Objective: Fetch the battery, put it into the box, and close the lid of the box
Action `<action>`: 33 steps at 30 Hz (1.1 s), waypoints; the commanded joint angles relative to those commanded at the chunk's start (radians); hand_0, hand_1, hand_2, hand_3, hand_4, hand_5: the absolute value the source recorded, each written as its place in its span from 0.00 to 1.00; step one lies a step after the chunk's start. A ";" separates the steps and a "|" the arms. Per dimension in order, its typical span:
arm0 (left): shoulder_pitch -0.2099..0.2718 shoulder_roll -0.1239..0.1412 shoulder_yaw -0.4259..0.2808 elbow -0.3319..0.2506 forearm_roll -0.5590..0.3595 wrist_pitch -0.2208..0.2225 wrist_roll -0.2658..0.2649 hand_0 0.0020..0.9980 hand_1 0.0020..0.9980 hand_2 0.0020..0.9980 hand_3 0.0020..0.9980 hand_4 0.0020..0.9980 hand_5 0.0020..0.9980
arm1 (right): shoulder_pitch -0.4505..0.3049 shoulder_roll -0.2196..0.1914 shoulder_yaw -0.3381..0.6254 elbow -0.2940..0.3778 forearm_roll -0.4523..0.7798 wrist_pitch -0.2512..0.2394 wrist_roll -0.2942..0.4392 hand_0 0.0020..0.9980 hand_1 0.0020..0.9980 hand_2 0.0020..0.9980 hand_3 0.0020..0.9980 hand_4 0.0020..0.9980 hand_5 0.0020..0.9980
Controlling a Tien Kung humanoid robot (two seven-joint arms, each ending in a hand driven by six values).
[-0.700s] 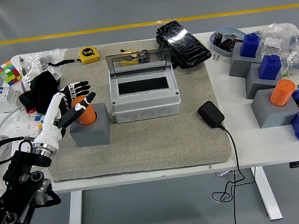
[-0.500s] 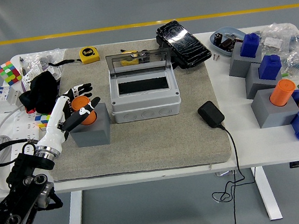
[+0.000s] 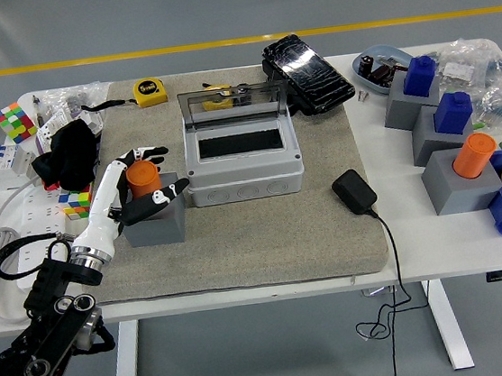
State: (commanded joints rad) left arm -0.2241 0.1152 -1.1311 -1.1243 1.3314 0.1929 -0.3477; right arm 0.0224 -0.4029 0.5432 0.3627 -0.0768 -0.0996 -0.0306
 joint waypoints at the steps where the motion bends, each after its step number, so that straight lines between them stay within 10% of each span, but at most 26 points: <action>1: -0.001 -0.002 0.001 0.004 -0.001 0.005 -0.004 0.46 0.50 0.49 0.39 1.00 0.00 | 0.000 0.000 0.000 0.000 0.000 0.000 0.000 0.55 0.60 0.59 0.55 0.93 0.49; 11: -0.013 -0.018 0.014 0.030 -0.057 0.035 -0.043 0.32 0.34 0.35 0.30 0.83 0.00 | -0.001 0.001 0.002 0.000 -0.001 -0.001 0.000 0.55 0.60 0.59 0.55 0.93 0.49; 12: -0.015 -0.021 0.015 0.034 -0.066 0.041 -0.051 0.22 0.23 0.27 0.25 0.61 0.00 | -0.002 0.002 0.001 0.000 -0.001 -0.001 0.000 0.55 0.60 0.59 0.55 0.93 0.49; 17: -0.023 -0.032 0.019 0.049 -0.092 0.058 -0.073 0.22 0.23 0.27 0.25 0.61 0.00 | -0.002 0.002 0.002 0.000 0.000 -0.001 0.001 0.55 0.60 0.59 0.55 0.93 0.49; 18: -0.025 -0.034 0.021 0.052 -0.096 0.061 -0.077 0.16 0.15 0.20 0.22 0.44 0.00 | -0.002 0.002 0.002 0.000 0.000 -0.002 0.002 0.55 0.60 0.59 0.55 0.93 0.49; 33: -0.042 -0.053 0.032 0.055 -0.129 0.068 -0.103 0.10 0.08 0.15 0.21 0.34 0.00 | -0.004 0.003 0.002 0.000 0.001 -0.005 0.008 0.55 0.60 0.59 0.55 0.93 0.49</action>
State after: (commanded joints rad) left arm -0.2657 0.0621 -1.0996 -1.0689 1.2022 0.2612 -0.4511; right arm 0.0184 -0.4001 0.5452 0.3630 -0.0761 -0.1044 -0.0230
